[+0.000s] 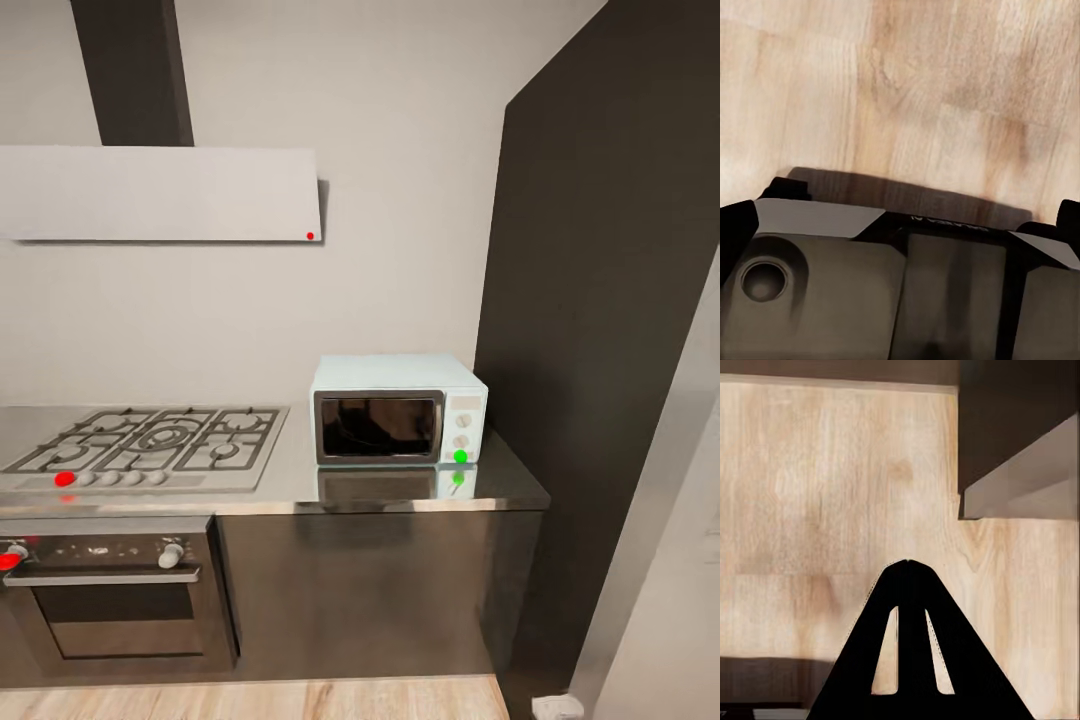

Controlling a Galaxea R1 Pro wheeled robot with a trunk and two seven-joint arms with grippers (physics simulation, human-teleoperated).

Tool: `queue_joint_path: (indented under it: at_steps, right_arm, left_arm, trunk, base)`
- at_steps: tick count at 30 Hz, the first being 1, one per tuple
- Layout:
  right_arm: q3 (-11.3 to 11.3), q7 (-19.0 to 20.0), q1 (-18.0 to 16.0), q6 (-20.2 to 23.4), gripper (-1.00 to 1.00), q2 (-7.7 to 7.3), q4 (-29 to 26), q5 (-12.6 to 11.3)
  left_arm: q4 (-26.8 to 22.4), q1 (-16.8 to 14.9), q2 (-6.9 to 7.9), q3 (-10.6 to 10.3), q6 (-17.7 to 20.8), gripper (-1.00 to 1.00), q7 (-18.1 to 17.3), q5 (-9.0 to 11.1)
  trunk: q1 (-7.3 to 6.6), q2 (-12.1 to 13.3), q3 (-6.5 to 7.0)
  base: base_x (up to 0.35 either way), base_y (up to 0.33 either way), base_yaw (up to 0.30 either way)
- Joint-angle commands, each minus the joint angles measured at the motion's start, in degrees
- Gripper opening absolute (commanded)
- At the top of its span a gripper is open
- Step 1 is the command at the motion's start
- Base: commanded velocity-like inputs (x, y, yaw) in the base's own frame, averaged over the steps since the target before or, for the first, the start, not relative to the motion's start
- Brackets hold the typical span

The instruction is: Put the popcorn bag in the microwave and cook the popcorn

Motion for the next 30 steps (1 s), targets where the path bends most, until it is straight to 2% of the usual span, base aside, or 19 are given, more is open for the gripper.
queue_joint_path:
  at_steps: [1,2,4,5,8,16,21,23,24,30]
  right_arm:
    - [-0.43,-0.43,2.14,-1.65,-1.00,0.07,1.16,0.57]
    - [-0.42,-0.61,4.69,-3.27,-1.00,0.17,1.42,0.64]
    - [-0.46,-0.74,12.06,-9.59,-1.00,0.57,1.65,0.41]
    - [-0.68,-0.72,17.56,-11.92,-1.00,0.69,1.69,0.08]
    - [-0.86,-0.73,20.77,-13.12,-1.00,0.70,1.69,-0.21]
    - [-0.93,-0.80,21.33,-13.57,-1.00,0.68,1.69,-0.85]
    - [-0.93,-0.79,21.33,-13.42,-1.00,0.53,1.69,-0.88]
    - [-0.81,-0.81,21.33,-12.84,-1.00,0.01,1.69,-0.74]
    - [-0.63,-0.80,21.34,-12.69,-1.00,5.87,0.81,-0.31]
    - [-0.63,-0.80,21.33,-12.69,-1.00,5.87,0.81,-0.31]
  left_arm:
    - [0.14,-0.05,-0.02,-0.51,-0.23,1.00,-0.26,0.59]
    - [0.14,-0.04,-0.02,-0.49,-0.23,1.00,-0.26,0.59]
    - [0.14,-0.04,0.04,-0.48,-0.24,1.00,-0.26,0.68]
    - [0.14,-0.05,0.06,-0.42,-0.24,1.00,-0.26,0.82]
    - [0.21,-0.04,0.14,-0.40,-0.24,1.00,-0.26,0.85]
    - [0.26,-0.05,0.17,-0.26,-0.20,1.00,-0.19,1.26]
    - [0.09,-0.04,0.89,-0.26,-0.19,1.00,-0.26,1.12]
    - [0.13,-0.07,1.10,-0.39,-0.16,1.00,-0.26,0.92]
    - [0.05,-0.03,1.38,-0.56,-0.15,1.00,-0.26,0.68]
    - [0.05,-0.03,1.38,-0.57,-0.16,1.00,-0.26,0.68]
  trunk:
    - [0.00,-0.05,-0.07]
    - [0.00,-0.05,-0.07]
    - [0.00,-0.05,-0.07]
    - [0.00,-0.05,-0.07]
    - [0.00,-0.05,-0.07]
    - [0.00,-0.05,-0.07]
    - [0.00,-0.05,-0.07]
    - [0.00,-0.05,-0.07]
    - [0.00,-0.05,-0.07]
    - [0.00,-0.05,-0.07]
  base:
    - [0.000,0.000,0.000]
    - [0.000,0.000,0.000]
    - [0.000,0.000,0.000]
    - [0.000,0.000,0.000]
    - [0.000,0.000,0.000]
    - [0.000,0.000,0.000]
    - [0.000,0.000,0.000]
    - [0.000,0.000,0.000]
    - [0.000,0.000,0.000]
    - [0.000,0.000,0.000]
